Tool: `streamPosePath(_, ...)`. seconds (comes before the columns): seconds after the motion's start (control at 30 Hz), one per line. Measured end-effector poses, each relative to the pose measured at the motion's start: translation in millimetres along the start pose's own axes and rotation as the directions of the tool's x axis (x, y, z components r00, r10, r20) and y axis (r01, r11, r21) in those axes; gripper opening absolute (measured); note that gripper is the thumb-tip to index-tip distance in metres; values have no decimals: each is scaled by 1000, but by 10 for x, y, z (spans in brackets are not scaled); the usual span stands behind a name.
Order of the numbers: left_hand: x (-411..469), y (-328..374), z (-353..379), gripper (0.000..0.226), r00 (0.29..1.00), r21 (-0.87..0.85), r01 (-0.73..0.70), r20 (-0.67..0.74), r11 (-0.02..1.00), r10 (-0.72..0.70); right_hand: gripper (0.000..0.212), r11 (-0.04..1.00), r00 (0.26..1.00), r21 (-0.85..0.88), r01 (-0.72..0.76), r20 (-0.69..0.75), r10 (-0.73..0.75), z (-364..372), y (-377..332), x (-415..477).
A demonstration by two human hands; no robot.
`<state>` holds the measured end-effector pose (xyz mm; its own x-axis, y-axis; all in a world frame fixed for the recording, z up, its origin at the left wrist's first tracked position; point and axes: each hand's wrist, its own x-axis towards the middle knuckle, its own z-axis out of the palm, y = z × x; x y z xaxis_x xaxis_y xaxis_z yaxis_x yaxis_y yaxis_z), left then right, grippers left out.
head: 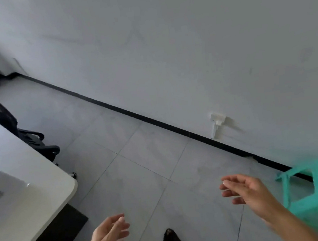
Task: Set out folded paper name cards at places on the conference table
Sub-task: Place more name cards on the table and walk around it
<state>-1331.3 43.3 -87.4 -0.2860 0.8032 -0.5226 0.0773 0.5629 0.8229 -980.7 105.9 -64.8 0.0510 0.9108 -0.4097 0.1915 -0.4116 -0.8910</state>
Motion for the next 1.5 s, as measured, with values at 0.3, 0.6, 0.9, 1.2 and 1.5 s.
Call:
streamPosePath(0.3,1467,1494,-297,13,988,-14,-148,-45,989,148,11,998,994,-31,58,96,-54,581,-1138,1498)
streamPosePath(0.6,2454,1787,-687,16,962,-138,-9,-272,990,-29,13,992,954,-112,64,298,-28,1375,-1867,3248)
streamPosePath(0.9,2879,2171,-1130,42,826,-371,2,-523,929,-211,13,937,758,-243,251,652,-34,2851,-3007,4837)
streamPosePath(1.2,2476,1559,-1669,19,612,-544,21,-657,839,-441,17,871,498,-282,402,866,50,4531,-3220,4606)
streamPosePath(1.5,1938,865,-3067,18,519,-526,-12,-730,850,-444,14,834,362,-312,456,921,146,6006,-2779,3363)
